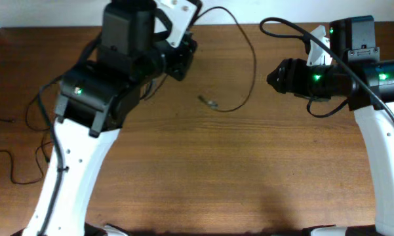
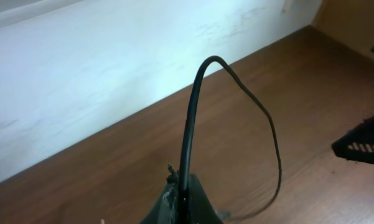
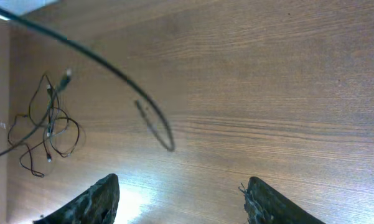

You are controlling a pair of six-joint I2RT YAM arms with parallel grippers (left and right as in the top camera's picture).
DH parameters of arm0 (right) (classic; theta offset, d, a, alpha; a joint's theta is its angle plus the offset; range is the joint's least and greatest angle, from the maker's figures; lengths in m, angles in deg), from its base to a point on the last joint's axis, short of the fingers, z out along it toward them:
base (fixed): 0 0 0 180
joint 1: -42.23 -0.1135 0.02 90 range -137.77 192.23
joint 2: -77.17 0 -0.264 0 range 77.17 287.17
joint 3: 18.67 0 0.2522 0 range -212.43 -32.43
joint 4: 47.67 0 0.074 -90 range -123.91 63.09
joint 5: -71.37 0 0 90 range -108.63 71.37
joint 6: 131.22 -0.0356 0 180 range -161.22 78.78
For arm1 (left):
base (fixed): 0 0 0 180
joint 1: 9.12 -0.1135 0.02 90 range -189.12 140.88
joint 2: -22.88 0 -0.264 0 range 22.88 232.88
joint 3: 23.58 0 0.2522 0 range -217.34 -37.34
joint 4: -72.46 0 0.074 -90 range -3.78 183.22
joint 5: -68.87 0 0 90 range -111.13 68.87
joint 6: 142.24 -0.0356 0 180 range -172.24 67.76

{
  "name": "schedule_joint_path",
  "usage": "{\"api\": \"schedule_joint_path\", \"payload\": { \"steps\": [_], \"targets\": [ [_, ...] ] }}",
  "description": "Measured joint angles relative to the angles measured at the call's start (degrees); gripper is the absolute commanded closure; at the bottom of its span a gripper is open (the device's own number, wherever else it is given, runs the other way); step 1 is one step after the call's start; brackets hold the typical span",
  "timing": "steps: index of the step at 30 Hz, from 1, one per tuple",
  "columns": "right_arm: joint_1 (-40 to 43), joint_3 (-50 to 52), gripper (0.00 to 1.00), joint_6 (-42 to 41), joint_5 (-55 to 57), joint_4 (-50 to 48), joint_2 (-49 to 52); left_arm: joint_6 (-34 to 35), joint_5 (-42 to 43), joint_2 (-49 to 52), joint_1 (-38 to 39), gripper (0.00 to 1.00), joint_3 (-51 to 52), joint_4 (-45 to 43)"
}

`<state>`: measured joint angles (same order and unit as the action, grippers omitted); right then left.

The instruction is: Untangle cables

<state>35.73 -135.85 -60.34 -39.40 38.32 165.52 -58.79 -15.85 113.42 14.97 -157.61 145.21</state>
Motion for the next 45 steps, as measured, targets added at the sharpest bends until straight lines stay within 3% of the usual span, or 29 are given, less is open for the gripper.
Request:
{"api": "schedule_joint_path", "payload": {
  "steps": [3, 8, 14, 18, 21, 22, 23, 28, 33, 40, 45],
  "targets": [
    [0.0, 0.0, 0.34, 0.1, 0.0, 0.2, 0.0, 1.1, -0.2, -0.1, -5.1, 1.00, 0.0, 1.8],
    [0.0, 0.0, 0.34, 0.1, 0.8, 0.2, 0.0, 11.2, -2.4, -0.1, -21.6, 1.00, 0.2, 5.5],
    [0.0, 0.0, 0.34, 0.1, 1.3, 0.1, 0.0, 15.2, -7.5, -0.3, -36.7, 1.00, 5.3, 5.6],
    [0.0, 0.0, 0.34, 0.1, 1.3, -0.3, 0.0, 17.2, -13.7, -0.7, -40.4, 1.00, 15.9, 0.2],
    [0.0, 0.0, 0.34, 0.1, 1.3, -0.1, 0.0, 18.4, -18.8, -0.4, -45.4, 1.00, 27.0, -12.5],
    [0.0, 0.0, 0.34, 0.2, 1.3, -0.3, 0.0, 18.5, -19.4, -0.1, -47.3, 0.74, 29.4, -16.1],
    [0.0, 0.0, 0.34, 0.1, 1.3, -0.1, 0.0, 18.6, -19.8, 0.1, -48.7, 0.01, 31.0, -18.6],
    [0.0, 0.0, 0.34, 0.2, 1.5, -0.2, 0.0, 19.8, -18.7, 3.0, -53.8, 0.01, 34.2, -20.5],
    [0.0, 0.0, 0.34, 0.3, 1.5, -0.2, 0.0, 19.9, -4.5, 1.8, -53.2, 0.01, 33.0, -20.6],
    [0.0, 0.0, 0.36, 0.5, 1.4, 1.4, 0.0, 19.9, 6.7, -22.3, -44.5, 0.01, 29.1, -18.5],
    [0.0, 0.0, 0.35, 1.9, 2.8, 6.1, -5.8, 19.9, 7.9, -25.9, -40.7, 0.01, 28.9, -7.9]
  ]
}}
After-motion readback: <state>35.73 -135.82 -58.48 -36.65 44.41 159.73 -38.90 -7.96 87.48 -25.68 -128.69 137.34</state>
